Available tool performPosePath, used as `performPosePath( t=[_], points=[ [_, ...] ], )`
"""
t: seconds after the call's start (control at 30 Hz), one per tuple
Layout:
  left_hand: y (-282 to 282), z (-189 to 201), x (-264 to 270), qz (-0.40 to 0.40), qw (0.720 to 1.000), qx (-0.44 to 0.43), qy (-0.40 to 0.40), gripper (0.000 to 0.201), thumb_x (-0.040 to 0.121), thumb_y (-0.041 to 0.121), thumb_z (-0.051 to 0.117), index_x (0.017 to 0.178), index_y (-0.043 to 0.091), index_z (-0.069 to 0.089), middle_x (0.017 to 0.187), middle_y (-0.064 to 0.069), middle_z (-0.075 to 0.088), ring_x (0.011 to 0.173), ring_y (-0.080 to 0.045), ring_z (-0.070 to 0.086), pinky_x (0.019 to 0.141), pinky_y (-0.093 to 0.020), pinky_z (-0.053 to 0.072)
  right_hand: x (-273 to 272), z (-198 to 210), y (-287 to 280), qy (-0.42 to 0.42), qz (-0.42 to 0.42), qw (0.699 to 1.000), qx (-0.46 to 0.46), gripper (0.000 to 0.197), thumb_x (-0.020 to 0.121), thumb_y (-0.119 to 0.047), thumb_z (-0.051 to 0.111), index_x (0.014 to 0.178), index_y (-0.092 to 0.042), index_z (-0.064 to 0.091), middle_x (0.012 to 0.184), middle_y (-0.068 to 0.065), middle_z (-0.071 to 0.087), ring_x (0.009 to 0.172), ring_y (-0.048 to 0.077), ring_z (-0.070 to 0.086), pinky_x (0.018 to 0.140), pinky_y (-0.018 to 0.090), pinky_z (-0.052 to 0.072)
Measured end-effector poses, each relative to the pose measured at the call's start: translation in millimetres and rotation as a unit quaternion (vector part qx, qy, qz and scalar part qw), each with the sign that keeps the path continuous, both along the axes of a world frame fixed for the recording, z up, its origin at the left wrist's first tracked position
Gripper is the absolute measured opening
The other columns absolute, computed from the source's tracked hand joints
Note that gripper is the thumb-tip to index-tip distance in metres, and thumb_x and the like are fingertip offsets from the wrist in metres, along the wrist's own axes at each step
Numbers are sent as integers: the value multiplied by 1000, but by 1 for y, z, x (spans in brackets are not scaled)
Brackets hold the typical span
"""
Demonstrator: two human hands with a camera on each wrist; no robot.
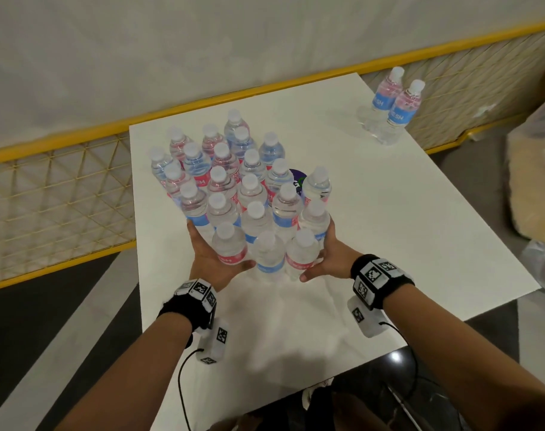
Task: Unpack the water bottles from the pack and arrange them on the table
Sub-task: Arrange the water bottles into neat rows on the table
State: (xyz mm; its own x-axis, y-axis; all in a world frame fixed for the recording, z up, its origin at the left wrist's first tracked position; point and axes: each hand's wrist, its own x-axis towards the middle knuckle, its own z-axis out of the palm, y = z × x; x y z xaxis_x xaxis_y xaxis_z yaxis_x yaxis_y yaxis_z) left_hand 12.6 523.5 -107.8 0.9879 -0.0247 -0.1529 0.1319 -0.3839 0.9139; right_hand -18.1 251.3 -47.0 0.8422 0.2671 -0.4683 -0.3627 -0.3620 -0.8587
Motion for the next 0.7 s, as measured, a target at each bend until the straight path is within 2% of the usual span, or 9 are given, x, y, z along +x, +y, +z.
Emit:
performPosePath(
  t=[0.1,0.17,0.23,0.3,0.37,0.47,0.57,0.63,0.7],
  points=[
    [5,9,3,-14,999,-50,-15,157,39,45,93,141,37,-27,147,8,39,131,2,43,110,-25,26,-2,-4,17,-27,-18,999,7,138,60,-1,86,140,-38,-20,152,-10,17,132,21,38,72,12,52],
    [9,16,6,-15,997,-76,-20,156,40,45,89,143,28,-27,144,8,38,126,7,45,107,-29,31,-2,-8,26,-37,-43,998,15,139,60,-3,87,142,-36,-21,152,-11,17,135,20,36,83,21,51],
    [11,22,8,-15,995,-102,-3,159,39,52,90,144,22,-27,148,-1,35,132,-6,43,110,-31,28,-4,-9,33,-46,-74,996,21,140,60,-3,87,143,-35,-22,153,-11,16,136,21,35,84,23,51],
    [18,20,9,-36,997,-70,-10,157,43,33,94,144,22,-26,149,-3,33,130,-5,45,109,-34,31,-8,-11,39,-49,-100,994,25,139,61,-2,86,143,-34,-22,152,-14,17,136,20,36,81,21,53],
    [29,19,6,-74,997,-31,-7,153,47,3,92,142,28,-25,149,4,28,130,-1,43,109,-40,33,-14,-14,42,-42,-117,992,31,139,63,0,84,143,-33,-24,143,-21,22,133,24,39,90,31,51],
    [53,22,11,-61,997,3,54,142,55,-12,80,145,26,-23,156,-3,3,140,-25,29,109,-51,34,-31,-21,43,-9,-176,984,15,136,63,-3,85,146,-28,-21,141,-13,22,128,30,44,94,36,47],
    [72,25,32,22,996,10,85,127,67,-21,69,147,27,-18,157,-12,-5,136,-38,33,104,-51,39,-54,-27,49,37,-226,973,-37,142,48,-28,93,147,-28,-8,145,8,23,126,32,45,97,38,47],
    [79,29,57,74,992,-3,103,127,69,-17,70,146,32,-18,158,-11,-5,136,-36,34,104,-49,39,-62,-29,63,33,-193,979,-60,152,30,-52,91,144,-37,-9,145,6,22,130,30,40,103,47,43],
    [87,26,87,101,989,-4,111,141,59,-5,82,143,42,-22,158,-9,-6,138,-33,30,103,-57,38,-63,-30,85,-9,-190,981,-33,154,31,-51,90,142,-41,-17,148,-4,17,135,22,33,105,50,42]
  ],
)
